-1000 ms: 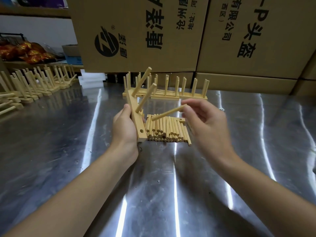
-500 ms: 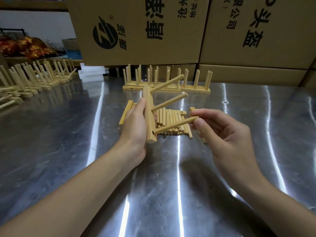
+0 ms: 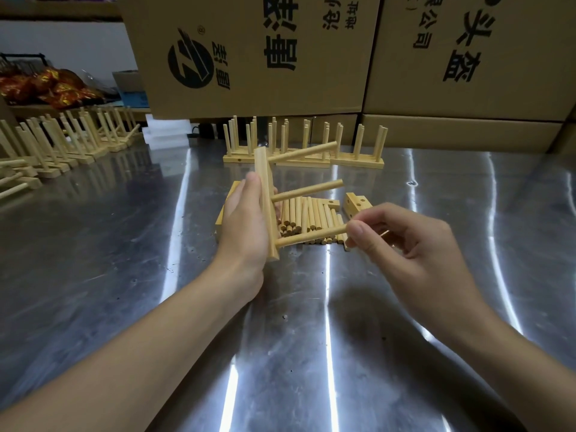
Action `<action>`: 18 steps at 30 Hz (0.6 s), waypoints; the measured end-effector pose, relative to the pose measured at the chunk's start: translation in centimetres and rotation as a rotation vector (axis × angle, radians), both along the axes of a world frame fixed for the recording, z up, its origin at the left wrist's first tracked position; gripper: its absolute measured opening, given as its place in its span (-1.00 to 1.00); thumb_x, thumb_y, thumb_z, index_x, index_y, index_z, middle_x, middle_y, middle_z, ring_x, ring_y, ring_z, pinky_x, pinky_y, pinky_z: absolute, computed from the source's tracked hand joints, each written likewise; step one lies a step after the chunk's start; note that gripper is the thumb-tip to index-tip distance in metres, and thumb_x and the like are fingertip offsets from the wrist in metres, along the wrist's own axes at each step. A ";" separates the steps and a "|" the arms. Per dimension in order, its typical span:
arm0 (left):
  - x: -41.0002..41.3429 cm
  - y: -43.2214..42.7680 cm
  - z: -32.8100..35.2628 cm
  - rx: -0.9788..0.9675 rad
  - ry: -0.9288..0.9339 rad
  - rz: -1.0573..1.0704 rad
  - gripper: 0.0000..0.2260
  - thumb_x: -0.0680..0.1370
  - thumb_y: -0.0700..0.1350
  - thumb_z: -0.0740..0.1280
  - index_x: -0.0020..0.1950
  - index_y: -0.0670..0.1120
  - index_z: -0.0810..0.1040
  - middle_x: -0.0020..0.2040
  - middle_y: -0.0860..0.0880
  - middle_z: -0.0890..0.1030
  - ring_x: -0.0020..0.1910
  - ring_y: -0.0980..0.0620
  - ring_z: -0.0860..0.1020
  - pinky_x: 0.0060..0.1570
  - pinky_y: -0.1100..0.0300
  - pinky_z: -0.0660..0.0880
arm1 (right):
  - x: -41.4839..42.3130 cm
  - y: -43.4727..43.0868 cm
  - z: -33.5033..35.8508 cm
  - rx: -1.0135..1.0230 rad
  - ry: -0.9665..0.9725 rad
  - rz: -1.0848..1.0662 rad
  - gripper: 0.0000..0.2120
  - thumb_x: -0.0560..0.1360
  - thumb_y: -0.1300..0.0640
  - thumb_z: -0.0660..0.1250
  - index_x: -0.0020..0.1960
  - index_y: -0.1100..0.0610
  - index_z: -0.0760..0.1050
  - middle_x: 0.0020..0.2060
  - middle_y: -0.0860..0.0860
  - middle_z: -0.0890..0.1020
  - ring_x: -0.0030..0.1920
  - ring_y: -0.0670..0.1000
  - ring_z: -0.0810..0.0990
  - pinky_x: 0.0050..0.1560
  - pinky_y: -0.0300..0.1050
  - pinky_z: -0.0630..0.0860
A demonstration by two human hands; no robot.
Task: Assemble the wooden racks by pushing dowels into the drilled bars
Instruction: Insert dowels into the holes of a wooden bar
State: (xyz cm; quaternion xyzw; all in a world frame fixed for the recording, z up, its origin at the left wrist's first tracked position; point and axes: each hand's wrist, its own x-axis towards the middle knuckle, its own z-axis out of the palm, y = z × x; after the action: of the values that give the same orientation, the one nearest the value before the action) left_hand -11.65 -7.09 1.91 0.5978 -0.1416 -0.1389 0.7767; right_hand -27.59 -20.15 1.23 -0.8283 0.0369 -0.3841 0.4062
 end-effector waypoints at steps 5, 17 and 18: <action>-0.1 0.1 0.3 -0.006 -0.003 -0.022 -0.63 0.76 0.19 0.12 0.12 0.00 0.61 -0.18 0.01 0.56 -0.22 0.07 0.56 -0.26 0.12 0.51 | 0.0 0.2 0.1 0.112 -0.035 0.101 -0.92 0.57 0.08 0.51 0.06 0.03 0.71 -0.13 0.01 0.73 -0.15 0.01 0.68 -0.17 -0.26 0.54; -1.6 -0.8 -0.2 0.017 -0.010 -0.090 -0.59 0.75 0.19 0.14 0.29 -0.05 0.62 -0.18 0.06 0.63 -0.16 0.09 0.61 -0.07 0.07 0.52 | 0.4 2.4 -0.4 0.232 -0.034 0.208 -0.86 0.67 0.12 0.38 0.13 -0.04 0.70 0.02 0.00 0.76 0.05 0.04 0.72 -0.06 -0.27 0.57; -1.7 -0.8 -0.2 0.020 0.006 -0.092 -0.59 0.75 0.20 0.14 0.31 -0.04 0.62 -0.17 0.06 0.62 -0.16 0.09 0.59 -0.11 0.11 0.50 | 0.3 2.3 -0.3 0.262 -0.035 0.224 -0.85 0.69 0.14 0.33 0.10 -0.01 0.68 -0.01 0.03 0.76 0.02 0.03 0.72 -0.07 -0.22 0.58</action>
State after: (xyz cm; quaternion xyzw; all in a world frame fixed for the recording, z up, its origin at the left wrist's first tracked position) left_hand -13.30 -7.88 1.66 0.5982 -0.1652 -0.1775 0.7638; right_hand -27.26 -17.82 0.94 -0.7605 -0.0130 -0.3428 0.5514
